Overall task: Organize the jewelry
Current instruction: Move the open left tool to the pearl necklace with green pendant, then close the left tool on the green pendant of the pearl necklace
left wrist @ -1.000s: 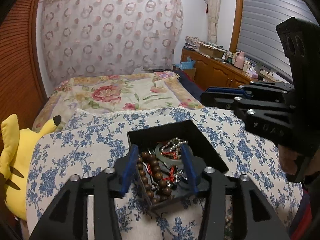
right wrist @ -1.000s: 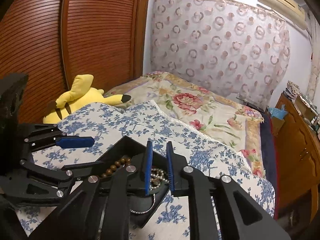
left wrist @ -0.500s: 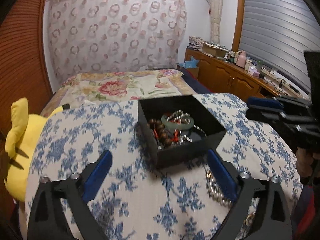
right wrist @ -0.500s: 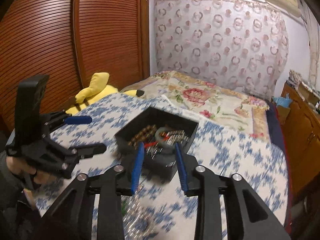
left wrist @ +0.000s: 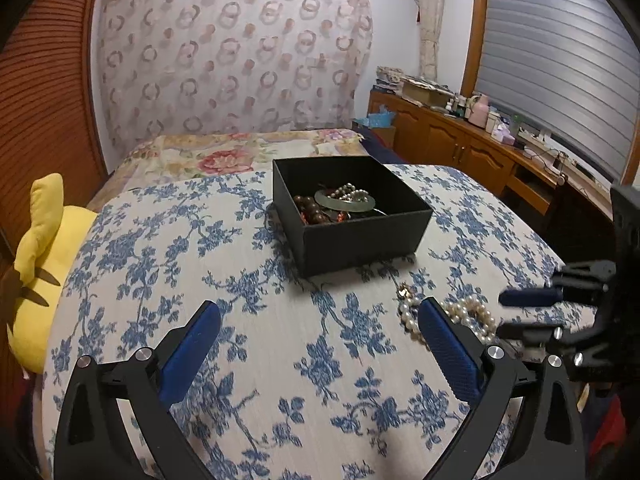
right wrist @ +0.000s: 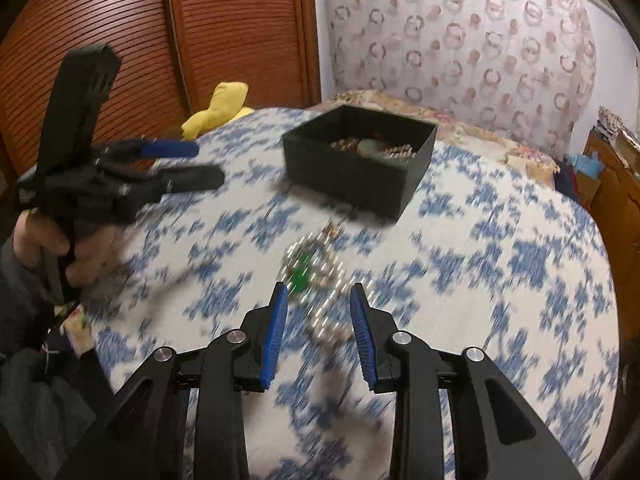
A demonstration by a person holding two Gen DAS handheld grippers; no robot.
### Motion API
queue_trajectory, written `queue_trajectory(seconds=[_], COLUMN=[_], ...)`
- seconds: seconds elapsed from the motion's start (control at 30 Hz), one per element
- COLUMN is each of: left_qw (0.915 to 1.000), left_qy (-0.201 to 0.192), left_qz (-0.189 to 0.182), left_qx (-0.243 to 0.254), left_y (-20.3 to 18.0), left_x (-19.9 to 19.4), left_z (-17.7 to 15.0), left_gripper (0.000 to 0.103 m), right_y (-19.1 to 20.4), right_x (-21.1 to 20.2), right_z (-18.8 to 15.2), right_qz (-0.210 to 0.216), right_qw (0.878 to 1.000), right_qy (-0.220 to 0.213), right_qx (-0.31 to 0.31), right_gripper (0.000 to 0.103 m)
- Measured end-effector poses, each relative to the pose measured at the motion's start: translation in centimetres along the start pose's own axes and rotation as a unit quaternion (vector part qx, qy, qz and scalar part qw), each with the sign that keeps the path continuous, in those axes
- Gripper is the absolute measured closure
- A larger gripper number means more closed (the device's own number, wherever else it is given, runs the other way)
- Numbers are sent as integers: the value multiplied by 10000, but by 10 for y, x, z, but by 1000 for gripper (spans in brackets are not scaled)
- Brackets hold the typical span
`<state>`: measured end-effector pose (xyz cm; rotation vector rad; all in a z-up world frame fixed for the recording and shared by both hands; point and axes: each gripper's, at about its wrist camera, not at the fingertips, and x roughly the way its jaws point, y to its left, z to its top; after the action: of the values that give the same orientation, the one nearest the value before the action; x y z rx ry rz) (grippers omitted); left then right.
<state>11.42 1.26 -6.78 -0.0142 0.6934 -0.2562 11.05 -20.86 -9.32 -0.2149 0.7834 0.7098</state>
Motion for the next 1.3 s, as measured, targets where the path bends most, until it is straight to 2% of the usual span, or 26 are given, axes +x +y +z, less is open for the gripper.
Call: queue_trajectory(seconds=[0.23,0.27,0.33,0.53,0.57,0.6,0.73,1.07,1.1,1.2,1.27,1.3], left_qw=[9999,9999,9999,9998,9998,9998,9996,9987,9984,9971,9962,9957], left_qy=[109,120,138,174,185,194,268,430,441,526,577,596], left_qz=[-86,-77,-59,-98,-104,-108,-107,-254,-291,-428,-513,-556], left_qx=[-20,-16,-3,14,13,14,29,136,177,336,413,441], left_y=[-5,-5,-5,-7,-8,-8,-11,-29,-33,-48,-56,-60], left_x=[-1,-1,0,0,0,0,4,19,20,22,24,25], left_z=[-12,-13,-15,-18,-18,-18,-18,-9,-9,-9,-10,-10], left_gripper=[8,8,8,8,8,8,8,8,10,28,45,49], right_y=[16,17,19,22,22,23,24,-5,-8,-16,-20,-22], right_x=[0,1,3,10,10,10,5,-12,-13,-14,-12,-12], right_z=[-18,-19,-20,-24,-25,-25,-27,-27,-27,-27,-29,-29], right_qz=[201,194,196,67,42,28,-32,-323,-337,-371,-385,-397], right_qw=[9997,9997,9996,9993,9992,9992,9992,9995,9994,9991,9989,9988], right_qy=[114,128,190,378,385,388,352,5,-28,-70,-65,-55], right_qx=[55,55,60,-30,-45,-64,-176,47,80,183,244,270], right_gripper=[68,75,81,84,89,90,91,92,92,92,92,92])
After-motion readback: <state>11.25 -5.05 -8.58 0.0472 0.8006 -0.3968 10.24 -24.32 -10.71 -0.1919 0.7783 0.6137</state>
